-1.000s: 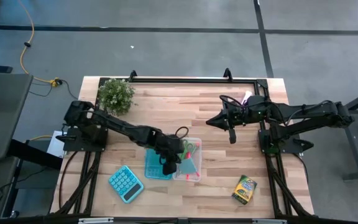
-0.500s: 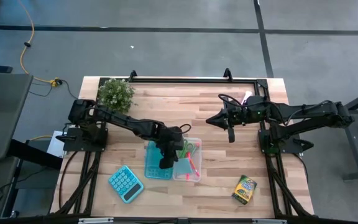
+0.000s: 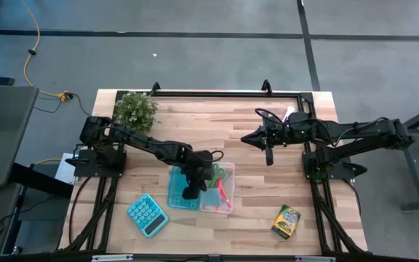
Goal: Pack school essentials
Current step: Put the blue sticky notes into the blue supply box, then put the yellow crayon box into the blue supply box
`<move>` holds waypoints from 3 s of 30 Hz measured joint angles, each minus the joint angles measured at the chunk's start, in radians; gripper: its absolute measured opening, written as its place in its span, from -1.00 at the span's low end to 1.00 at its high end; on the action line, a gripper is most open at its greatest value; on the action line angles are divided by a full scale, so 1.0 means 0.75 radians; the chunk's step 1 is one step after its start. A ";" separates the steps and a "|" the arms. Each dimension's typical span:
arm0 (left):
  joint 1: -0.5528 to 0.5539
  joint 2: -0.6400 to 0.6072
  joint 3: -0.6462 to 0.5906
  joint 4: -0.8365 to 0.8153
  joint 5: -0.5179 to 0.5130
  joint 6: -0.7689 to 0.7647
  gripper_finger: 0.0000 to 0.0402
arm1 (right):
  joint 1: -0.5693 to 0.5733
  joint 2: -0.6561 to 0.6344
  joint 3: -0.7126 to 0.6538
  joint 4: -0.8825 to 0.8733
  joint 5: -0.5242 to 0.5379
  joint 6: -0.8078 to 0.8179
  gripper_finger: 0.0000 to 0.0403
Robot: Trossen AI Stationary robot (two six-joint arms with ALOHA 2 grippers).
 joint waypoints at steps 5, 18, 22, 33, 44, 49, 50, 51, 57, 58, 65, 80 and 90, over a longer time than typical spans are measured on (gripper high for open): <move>0.001 0.000 0.000 0.018 -0.008 0.002 -0.98 | 0.000 0.000 0.000 0.000 0.000 0.023 -1.00; -0.054 0.066 -0.001 0.025 -0.009 0.044 -0.82 | 0.000 0.000 0.000 -0.005 0.000 0.024 -1.00; -0.060 0.066 -0.002 0.039 -0.012 0.038 -0.82 | 0.000 0.000 0.000 -0.018 0.000 0.024 -1.00; -0.055 0.066 -0.001 0.053 -0.102 0.028 -0.57 | 0.000 0.000 0.000 -0.023 0.000 0.025 -1.00; 0.073 -0.188 -0.002 -0.240 -0.045 -0.094 -0.16 | -0.007 0.000 0.000 -0.031 0.070 0.209 -0.84; 0.120 -0.436 -0.001 -0.319 -0.252 -0.262 -0.17 | -0.050 0.000 0.031 -0.149 0.057 0.329 -0.37; 0.122 -0.496 -0.002 -0.320 -0.319 -0.293 -0.17 | -0.059 0.000 0.044 -0.190 0.029 0.350 -0.25; 0.119 -0.547 -0.002 -0.307 -0.392 -0.316 -0.17 | -0.066 0.000 0.057 -0.244 -0.015 0.358 -0.14; 0.045 -0.837 -0.067 -0.066 -0.742 -0.402 -0.17 | 0.000 0.000 0.080 -0.621 -0.282 0.655 0.30; 0.034 -0.876 -0.085 -0.034 -0.782 -0.410 -0.17 | 0.039 0.003 0.080 -0.703 -0.325 0.744 0.32; -0.016 -1.016 -0.150 0.054 -0.984 -0.421 -0.18 | 0.476 0.039 0.078 -1.059 -0.359 1.369 0.33; 0.007 -1.005 -0.172 0.023 -0.975 -0.405 -0.18 | 1.096 0.453 0.079 -1.153 -0.464 1.979 0.33; 0.007 -1.005 -0.172 0.024 -0.975 -0.390 -0.18 | 1.140 0.814 0.079 -0.857 -0.603 1.706 0.33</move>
